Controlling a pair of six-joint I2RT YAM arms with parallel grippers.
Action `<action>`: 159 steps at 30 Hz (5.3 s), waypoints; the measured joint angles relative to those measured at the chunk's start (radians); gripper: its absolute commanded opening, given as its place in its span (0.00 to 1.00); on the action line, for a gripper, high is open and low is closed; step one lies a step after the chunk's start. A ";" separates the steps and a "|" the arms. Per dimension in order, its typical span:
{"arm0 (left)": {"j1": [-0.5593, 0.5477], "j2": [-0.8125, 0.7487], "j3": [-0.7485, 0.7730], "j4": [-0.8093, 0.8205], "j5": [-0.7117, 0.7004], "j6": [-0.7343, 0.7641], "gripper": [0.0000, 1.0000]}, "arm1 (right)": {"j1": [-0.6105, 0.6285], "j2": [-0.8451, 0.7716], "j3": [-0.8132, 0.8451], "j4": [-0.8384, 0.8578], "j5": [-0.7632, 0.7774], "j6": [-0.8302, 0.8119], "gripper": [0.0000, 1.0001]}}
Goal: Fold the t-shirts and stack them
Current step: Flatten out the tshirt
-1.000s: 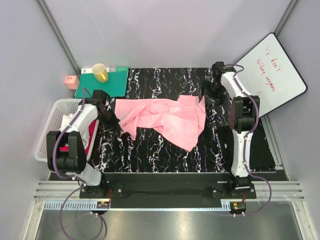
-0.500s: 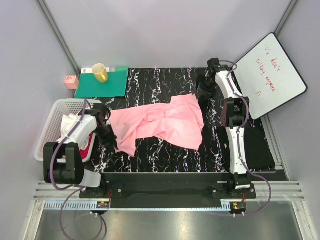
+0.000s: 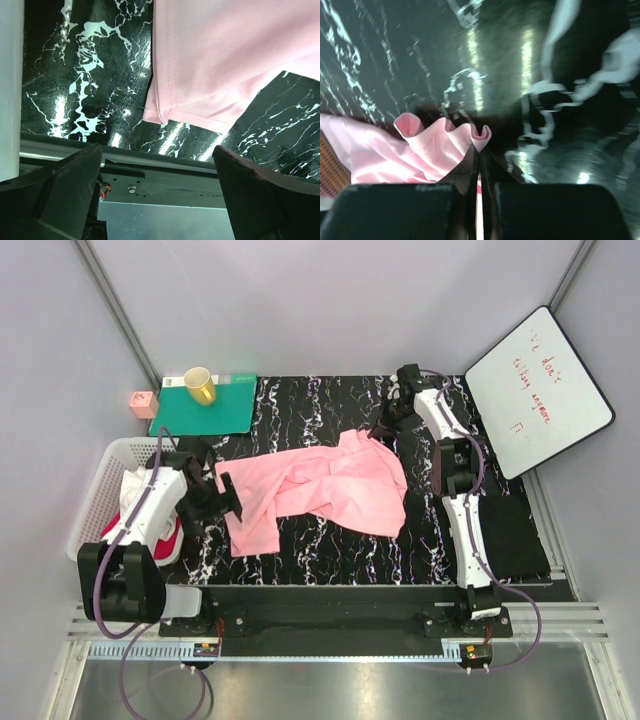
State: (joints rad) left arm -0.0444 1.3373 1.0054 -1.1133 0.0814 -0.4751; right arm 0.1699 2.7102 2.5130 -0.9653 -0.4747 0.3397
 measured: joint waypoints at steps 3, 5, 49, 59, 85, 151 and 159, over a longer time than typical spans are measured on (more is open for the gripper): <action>-0.018 0.002 0.005 0.002 -0.008 0.008 0.99 | 0.018 -0.003 -0.021 0.009 -0.035 -0.004 0.00; -0.054 0.014 0.005 0.008 -0.011 0.021 0.98 | 0.024 -0.013 -0.042 0.017 -0.044 -0.007 0.00; -0.600 0.464 0.220 0.033 -0.331 0.074 0.00 | -0.027 -0.168 -0.111 -0.020 -0.021 -0.055 0.00; -0.454 0.371 0.871 -0.165 -0.566 -0.014 0.00 | -0.027 -0.453 -0.079 -0.025 -0.011 -0.048 0.00; -0.542 0.086 0.109 -0.196 -0.480 -0.086 0.99 | -0.032 -0.972 -0.515 -0.066 0.097 -0.066 0.00; -0.199 1.215 1.279 0.240 0.231 0.004 0.00 | -0.033 -1.037 -0.889 -0.049 0.097 -0.058 0.00; -0.201 1.149 1.217 0.219 0.171 0.040 0.00 | -0.033 -1.037 -0.887 -0.049 0.100 -0.057 0.00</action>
State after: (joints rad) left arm -0.2459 2.4859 2.2227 -0.8944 0.2527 -0.4355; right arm 0.1371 1.6733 1.6257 -1.0145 -0.3748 0.2829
